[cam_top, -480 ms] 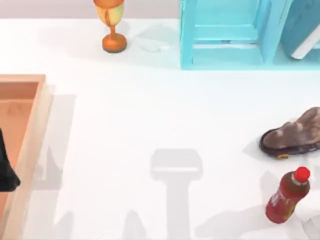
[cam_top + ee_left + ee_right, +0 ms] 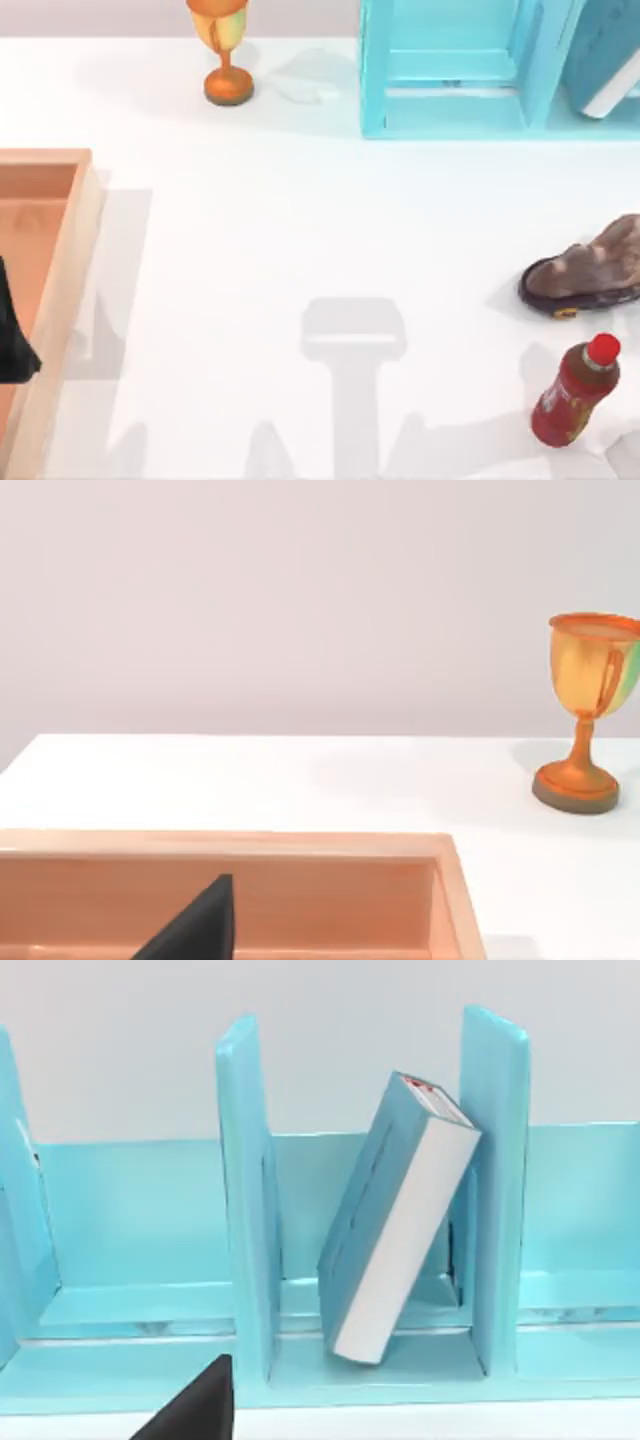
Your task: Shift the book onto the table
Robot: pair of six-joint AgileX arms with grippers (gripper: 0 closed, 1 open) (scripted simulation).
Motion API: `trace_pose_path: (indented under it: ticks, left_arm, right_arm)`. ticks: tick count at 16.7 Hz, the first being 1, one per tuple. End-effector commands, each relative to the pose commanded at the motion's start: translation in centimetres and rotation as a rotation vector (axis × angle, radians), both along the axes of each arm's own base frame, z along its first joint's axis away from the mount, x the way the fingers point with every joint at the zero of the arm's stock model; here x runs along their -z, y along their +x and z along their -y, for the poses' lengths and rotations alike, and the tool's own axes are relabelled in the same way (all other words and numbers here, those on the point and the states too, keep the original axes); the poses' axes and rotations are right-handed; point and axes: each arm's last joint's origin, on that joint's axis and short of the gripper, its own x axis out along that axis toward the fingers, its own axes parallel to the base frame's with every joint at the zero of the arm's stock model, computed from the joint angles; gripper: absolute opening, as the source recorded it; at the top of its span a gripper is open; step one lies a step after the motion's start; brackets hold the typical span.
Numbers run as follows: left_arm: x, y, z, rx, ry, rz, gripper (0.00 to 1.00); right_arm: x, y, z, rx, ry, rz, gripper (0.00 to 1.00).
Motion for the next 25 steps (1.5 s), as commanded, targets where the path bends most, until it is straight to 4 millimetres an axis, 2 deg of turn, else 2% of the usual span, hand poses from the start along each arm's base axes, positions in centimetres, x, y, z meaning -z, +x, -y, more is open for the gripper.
trace_pose_path:
  ticks: [3,5,7,10,13,17,21,25]
  left_arm:
    - [0.0,0.0,0.0,0.0,0.0,0.0,1.0]
    - [0.0,0.0,0.0,0.0,0.0,0.0,1.0]
    - [0.0,0.0,0.0,0.0,0.0,0.0,1.0]
    - [0.0,0.0,0.0,0.0,0.0,0.0,1.0]
    - [0.0,0.0,0.0,0.0,0.0,0.0,1.0]
    - [0.0,0.0,0.0,0.0,0.0,0.0,1.0]
    - [0.0,0.0,0.0,0.0,0.0,0.0,1.0]
    - [0.0,0.0,0.0,0.0,0.0,0.0,1.0]
  right_arm:
    - [-2.1,2.2,0.1,-0.002,0.04,0.003,1.0]
    - [-3.0,4.8,0.2,-0.005,0.072,-0.017,1.0]
    - [-3.1,8.0,0.4,-0.007,0.106,-0.046,1.0]
    - [-2.2,13.0,0.7,-0.01,0.159,-0.065,1.0]
    - [-0.2,17.6,1.1,-0.016,0.21,-0.054,1.0]
    - [4.8,22.4,1.6,-0.021,0.275,-0.068,1.0]
    - [9.4,24.8,2.0,-0.025,0.325,-0.068,1.0]
    - [11.6,25.6,2.1,-0.031,0.35,-0.06,1.0]
